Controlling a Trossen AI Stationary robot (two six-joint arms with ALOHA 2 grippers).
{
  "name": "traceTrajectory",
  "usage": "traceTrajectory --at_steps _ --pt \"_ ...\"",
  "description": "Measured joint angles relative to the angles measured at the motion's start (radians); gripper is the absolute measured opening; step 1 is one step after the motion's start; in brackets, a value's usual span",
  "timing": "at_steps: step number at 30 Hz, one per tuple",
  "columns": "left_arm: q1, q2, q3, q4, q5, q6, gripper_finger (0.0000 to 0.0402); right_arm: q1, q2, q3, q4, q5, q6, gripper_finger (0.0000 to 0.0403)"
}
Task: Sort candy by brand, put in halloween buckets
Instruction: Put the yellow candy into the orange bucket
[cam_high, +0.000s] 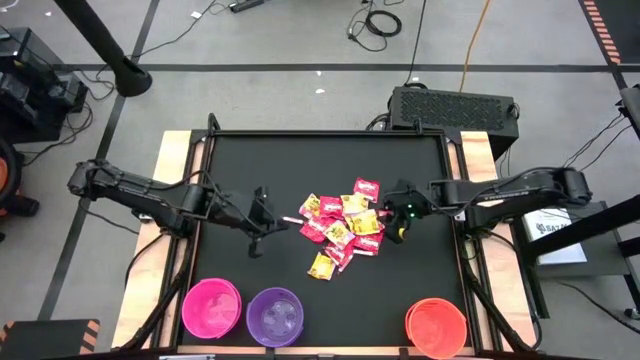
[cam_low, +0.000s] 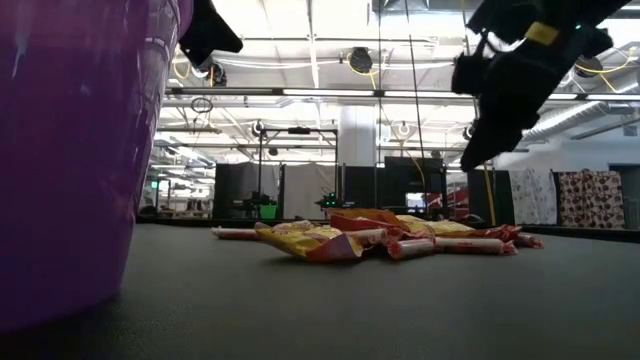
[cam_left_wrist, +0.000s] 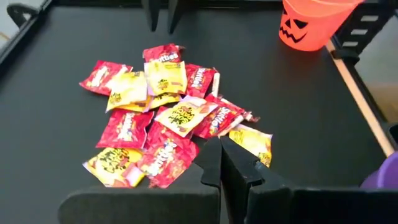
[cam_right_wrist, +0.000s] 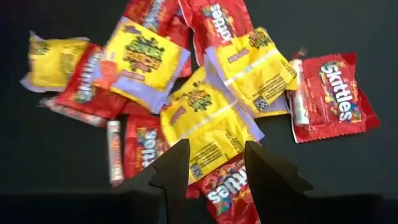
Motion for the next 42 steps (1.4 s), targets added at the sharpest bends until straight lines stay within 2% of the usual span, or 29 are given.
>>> traceTrajectory --at_steps 5,9,12,22,31,38,42 --pt "0.0 0.0 0.0 0.0 0.0 0.011 0.0002 -0.04 0.065 0.0 0.054 -0.009 -0.066 0.0146" --pt "0.001 0.0 0.0 0.0 0.0 0.036 0.0002 -0.092 0.1 0.0 0.065 -0.088 -0.127 0.0145" --pt "0.003 0.0 0.0 0.001 -0.001 0.037 0.0002 -0.115 0.11 0.0 0.068 -0.108 -0.144 0.014" --pt "0.003 0.0 0.0 0.004 -0.006 0.078 0.0002 -0.205 0.193 0.0 0.072 -0.189 -0.123 0.0139" --pt "0.0 0.0 0.001 0.003 -0.006 0.026 0.0002 -0.245 0.265 -0.002 0.128 -0.246 -0.163 0.0142" --pt "0.0 0.0 0.002 -0.004 -0.005 -0.001 0.0002 -0.278 0.278 -0.062 0.251 -0.374 -0.145 0.0142" --pt "0.0 0.0 0.002 -0.005 -0.005 0.0 0.0002 -0.278 0.278 -0.079 0.254 -0.398 -0.139 0.0139"
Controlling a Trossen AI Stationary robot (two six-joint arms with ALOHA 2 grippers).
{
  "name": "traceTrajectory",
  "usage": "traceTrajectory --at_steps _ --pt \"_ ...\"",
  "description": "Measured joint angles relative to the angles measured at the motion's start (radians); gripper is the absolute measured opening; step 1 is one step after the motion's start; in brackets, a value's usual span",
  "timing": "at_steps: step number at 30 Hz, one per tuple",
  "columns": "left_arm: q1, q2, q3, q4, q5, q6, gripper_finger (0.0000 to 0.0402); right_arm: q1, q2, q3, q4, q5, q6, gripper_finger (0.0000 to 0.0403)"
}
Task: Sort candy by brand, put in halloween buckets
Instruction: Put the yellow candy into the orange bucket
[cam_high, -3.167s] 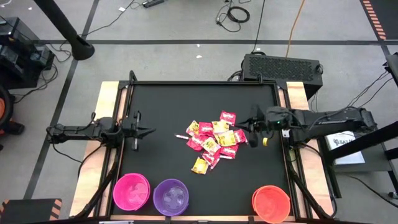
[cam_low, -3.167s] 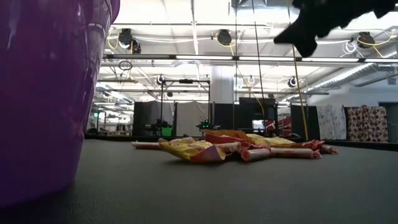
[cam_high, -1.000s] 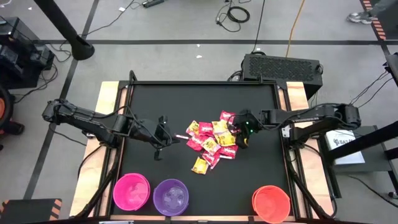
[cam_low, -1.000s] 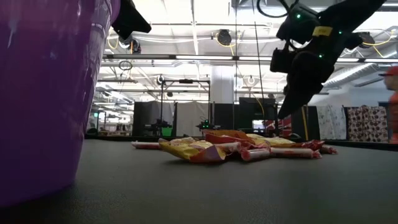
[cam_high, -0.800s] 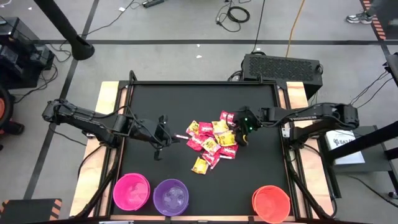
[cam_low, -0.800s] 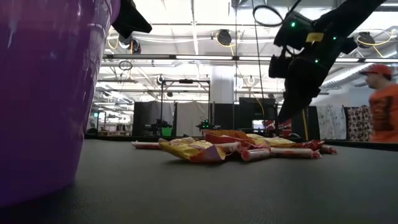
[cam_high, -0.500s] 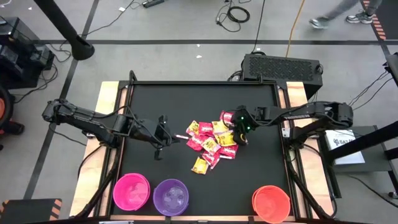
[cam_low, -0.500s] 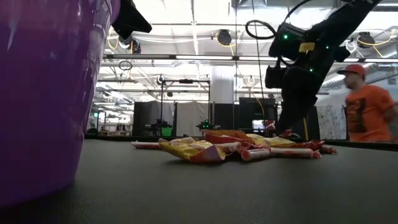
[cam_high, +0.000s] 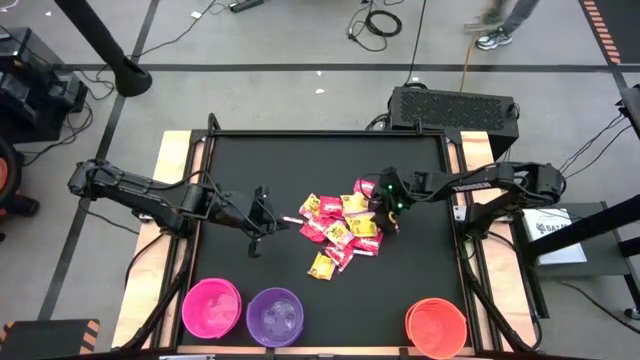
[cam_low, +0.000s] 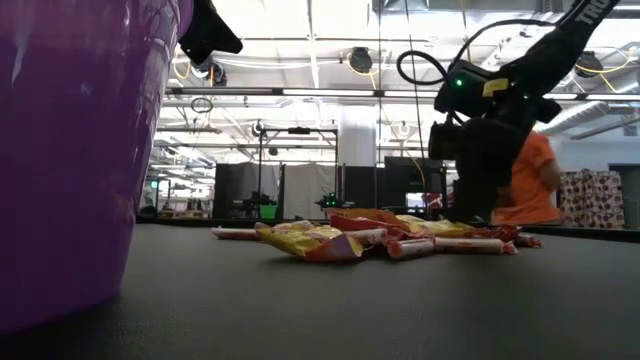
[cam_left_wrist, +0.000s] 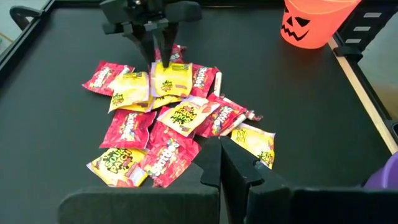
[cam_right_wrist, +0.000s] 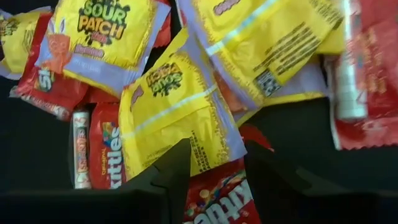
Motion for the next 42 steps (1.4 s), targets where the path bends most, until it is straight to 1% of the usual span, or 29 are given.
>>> traceTrajectory --at_steps 3,6,9,13,14,20,23,26,30,36,42 --pt "0.0 0.0 0.0 0.0 0.0 0.0 0.0002 0.0 0.0 -0.001 0.002 0.0 0.001 0.0129" --pt "0.0 0.0 0.0 0.001 0.0 0.0 0.0002 0.0 0.0 -0.001 0.003 0.0 -0.001 0.0109" --pt "0.0 0.0 0.0 0.001 0.0 0.001 0.0002 0.0 0.0 -0.001 0.004 0.0 -0.015 0.0074" --pt "0.0 0.0 0.0 0.001 0.0 0.002 0.0002 0.0 0.0 -0.001 0.004 0.0 -0.047 0.0014" --pt "0.0 0.0 0.0 0.001 0.0 0.006 0.0002 0.0 0.0 -0.002 0.005 -0.001 -0.056 0.0007" --pt "0.0 0.0 0.0 0.002 -0.021 0.014 0.0002 0.001 -0.016 -0.002 0.026 -0.038 -0.058 0.0002" --pt "0.0 0.0 0.0 0.005 -0.023 0.034 0.0002 0.001 -0.055 -0.002 0.051 -0.095 -0.045 0.0001" --pt "0.001 0.0 0.0 0.006 -0.024 0.034 0.0002 0.002 -0.122 -0.002 0.058 -0.12 -0.032 0.0001" --pt "0.002 0.0 0.0 0.005 -0.026 0.035 0.0002 0.002 -0.226 -0.002 0.076 -0.122 -0.014 0.0" --pt "0.002 0.0 0.0 0.008 -0.047 0.035 0.0002 0.018 -0.369 -0.002 0.188 -0.122 -0.006 0.0" --pt "0.002 0.0 0.0 0.01 -0.079 0.034 0.0002 0.066 -0.46 -0.002 0.294 -0.103 -0.012 0.0"
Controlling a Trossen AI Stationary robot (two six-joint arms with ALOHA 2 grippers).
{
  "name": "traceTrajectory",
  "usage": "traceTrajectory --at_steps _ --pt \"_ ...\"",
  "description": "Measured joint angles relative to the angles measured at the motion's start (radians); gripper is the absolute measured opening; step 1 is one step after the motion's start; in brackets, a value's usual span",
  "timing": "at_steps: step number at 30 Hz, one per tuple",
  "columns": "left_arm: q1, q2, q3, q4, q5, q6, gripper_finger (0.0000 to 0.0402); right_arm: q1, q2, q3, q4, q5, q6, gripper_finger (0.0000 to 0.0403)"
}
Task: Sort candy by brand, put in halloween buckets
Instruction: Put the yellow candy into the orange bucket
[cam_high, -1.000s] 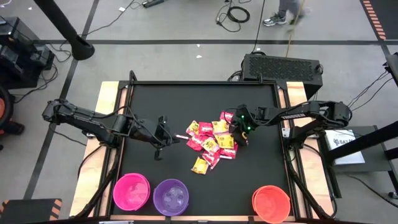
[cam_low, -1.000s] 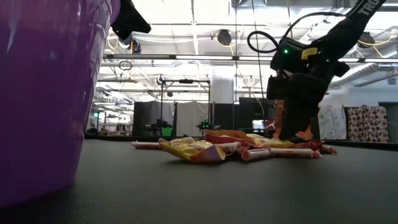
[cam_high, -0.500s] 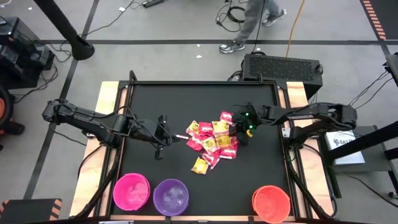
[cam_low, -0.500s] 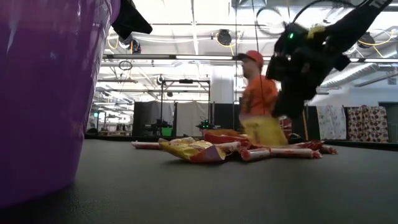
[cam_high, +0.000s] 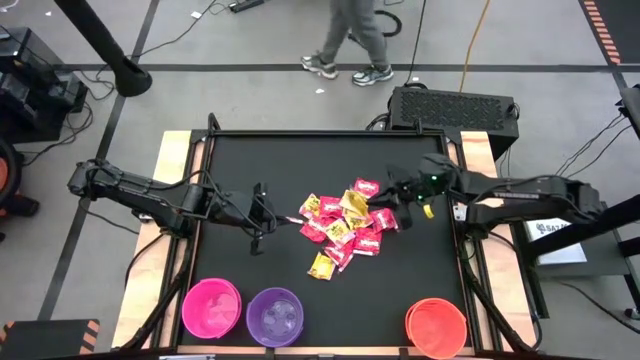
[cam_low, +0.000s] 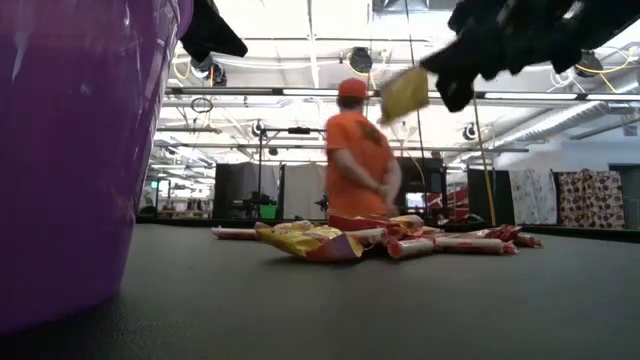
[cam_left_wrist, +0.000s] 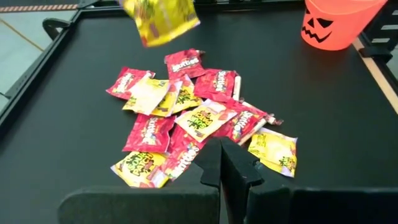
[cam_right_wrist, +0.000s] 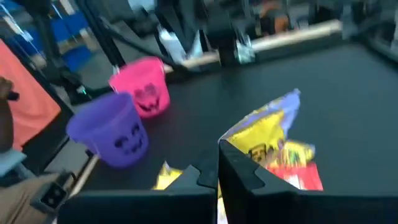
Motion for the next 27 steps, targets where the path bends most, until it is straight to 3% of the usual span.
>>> traceTrajectory --at_steps 14,21,27 --pt "0.0 0.0 0.0 0.057 -0.051 -0.005 0.0002 0.093 -0.028 0.0 0.119 0.038 -0.148 0.0" --pt "0.0 0.0 0.0 0.081 -0.052 -0.003 0.0002 0.119 -0.028 0.0 0.116 0.045 -0.377 0.0" --pt "0.0 0.0 0.0 0.084 -0.075 0.0 0.0002 0.176 -0.028 0.0 0.034 0.172 -0.598 0.0"
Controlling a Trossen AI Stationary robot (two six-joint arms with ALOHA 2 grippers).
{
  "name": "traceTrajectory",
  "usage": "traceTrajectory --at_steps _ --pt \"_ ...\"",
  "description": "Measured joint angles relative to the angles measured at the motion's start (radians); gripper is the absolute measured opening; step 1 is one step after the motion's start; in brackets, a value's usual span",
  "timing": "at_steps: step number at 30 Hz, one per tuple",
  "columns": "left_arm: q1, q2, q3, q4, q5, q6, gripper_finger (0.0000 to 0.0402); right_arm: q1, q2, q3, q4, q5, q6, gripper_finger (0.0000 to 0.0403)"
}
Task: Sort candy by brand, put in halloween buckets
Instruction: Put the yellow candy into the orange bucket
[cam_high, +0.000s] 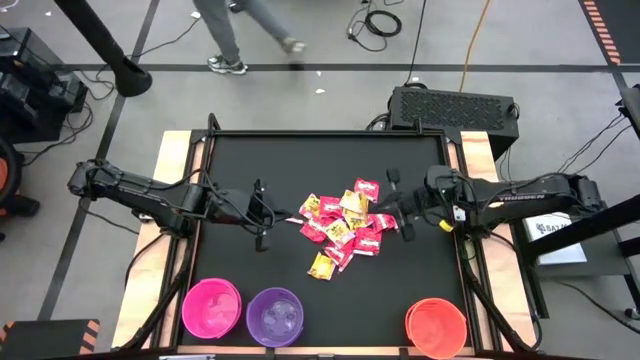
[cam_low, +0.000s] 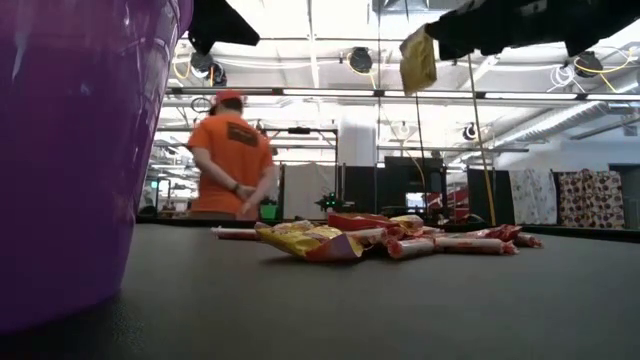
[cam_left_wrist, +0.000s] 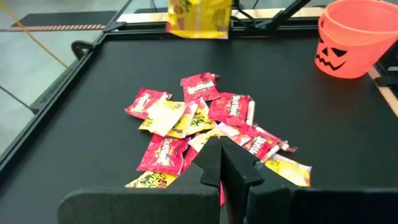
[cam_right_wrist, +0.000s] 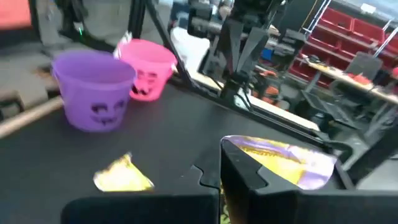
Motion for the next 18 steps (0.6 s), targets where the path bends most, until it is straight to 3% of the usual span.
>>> traceTrajectory --at_steps 8,18 --pt "0.0 0.0 0.0 0.0 -0.025 0.002 0.0002 0.064 0.0 0.0 -0.02 0.143 -0.093 0.0" --pt "0.0 0.0 0.0 0.0 -0.025 -0.006 0.0002 0.054 0.0 0.0 0.089 0.141 0.462 0.0"
